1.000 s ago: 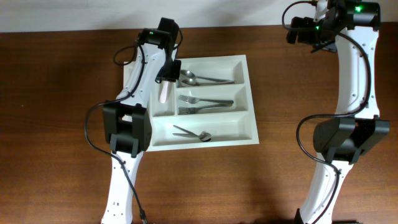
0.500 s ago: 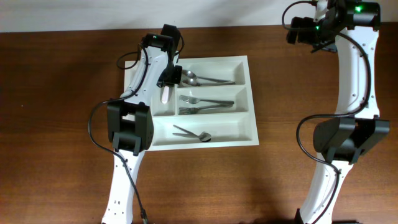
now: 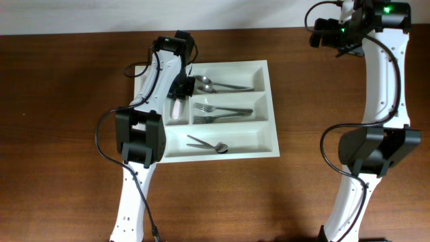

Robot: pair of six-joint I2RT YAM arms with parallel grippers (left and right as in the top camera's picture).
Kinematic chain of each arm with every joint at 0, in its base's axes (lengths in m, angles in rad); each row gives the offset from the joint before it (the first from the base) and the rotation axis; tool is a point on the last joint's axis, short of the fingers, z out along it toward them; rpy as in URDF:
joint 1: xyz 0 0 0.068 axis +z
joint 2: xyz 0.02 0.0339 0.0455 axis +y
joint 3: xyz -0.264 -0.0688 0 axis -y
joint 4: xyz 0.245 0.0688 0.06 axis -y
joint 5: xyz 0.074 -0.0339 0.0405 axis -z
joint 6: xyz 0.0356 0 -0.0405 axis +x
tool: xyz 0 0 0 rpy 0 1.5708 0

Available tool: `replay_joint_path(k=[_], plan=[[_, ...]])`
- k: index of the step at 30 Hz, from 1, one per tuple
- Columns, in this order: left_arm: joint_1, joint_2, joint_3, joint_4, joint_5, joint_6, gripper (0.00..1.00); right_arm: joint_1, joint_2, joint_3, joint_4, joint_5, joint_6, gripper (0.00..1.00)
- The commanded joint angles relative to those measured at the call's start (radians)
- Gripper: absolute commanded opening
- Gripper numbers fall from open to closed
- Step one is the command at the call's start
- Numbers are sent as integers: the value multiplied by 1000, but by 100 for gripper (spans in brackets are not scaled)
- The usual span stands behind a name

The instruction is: Pack container

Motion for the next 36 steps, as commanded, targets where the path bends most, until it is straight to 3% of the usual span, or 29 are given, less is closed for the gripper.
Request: replay_joint_path(k=[1,3,6,21,30,31,33,34,36], plan=[[-2,7,16,-2,7,3,16,-1,3,-5,0,5,5,99],[-2,7,16,6,4,3,36,-1,3,-5,0,6,5,99],[2,7,24,13,4,3,51,-1,3,-5,0,5,5,99],[11,6,281,-39,-14,21,51,-1,3,-5,0,5,5,99],[19,6,610,-154,-20,21,54,-1,3,-5,0,5,5,99],[22,6,647,-160,-23,21,75,-1,3,-5,0,5,5,99],[31,-15,652,-144,-43,21,92,-1,3,-5,0,5,5,99],[34,-22,652,-140,-60,21,98,-1,3,-5,0,5,5,99],[38,-30,652,-140,-107,21,99,-1,3,-5,0,5,5,99]])
